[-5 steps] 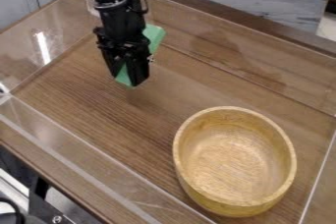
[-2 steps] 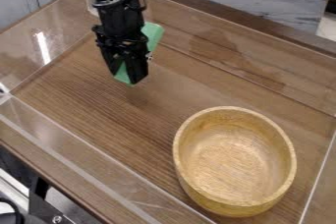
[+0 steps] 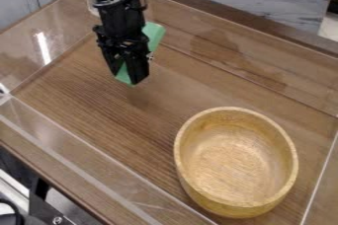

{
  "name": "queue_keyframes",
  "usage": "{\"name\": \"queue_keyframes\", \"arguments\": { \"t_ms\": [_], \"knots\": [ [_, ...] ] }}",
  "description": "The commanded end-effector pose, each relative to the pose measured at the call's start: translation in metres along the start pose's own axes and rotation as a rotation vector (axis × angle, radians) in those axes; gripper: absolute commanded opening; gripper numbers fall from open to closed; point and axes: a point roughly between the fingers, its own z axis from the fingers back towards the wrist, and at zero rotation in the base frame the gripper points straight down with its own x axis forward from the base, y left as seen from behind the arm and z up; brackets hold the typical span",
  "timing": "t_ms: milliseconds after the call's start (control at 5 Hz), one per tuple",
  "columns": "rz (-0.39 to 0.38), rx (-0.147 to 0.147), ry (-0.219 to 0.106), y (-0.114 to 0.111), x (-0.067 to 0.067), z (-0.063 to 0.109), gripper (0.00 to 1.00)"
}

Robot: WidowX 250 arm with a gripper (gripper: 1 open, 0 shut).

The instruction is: Remove the green block from inside the brown bowl and put it on the table

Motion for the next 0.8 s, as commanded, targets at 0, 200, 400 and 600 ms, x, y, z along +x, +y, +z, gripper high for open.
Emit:
{"name": "queue_keyframes", "arguments": {
  "t_ms": [0, 200, 400, 600],
  "knots": [
    [0.0, 0.02, -0.043, 0.0047, 0.0064, 0.0125, 0.0],
    [-0.005, 0.016, -0.043, 0.0041, 0.0057, 0.0119, 0.0],
    [-0.009, 0.013, -0.041, 0.0037, 0.005, 0.0112, 0.0],
    [-0.013, 0.01, -0.04, 0.0033, 0.0043, 0.0104, 0.0]
  ]
}}
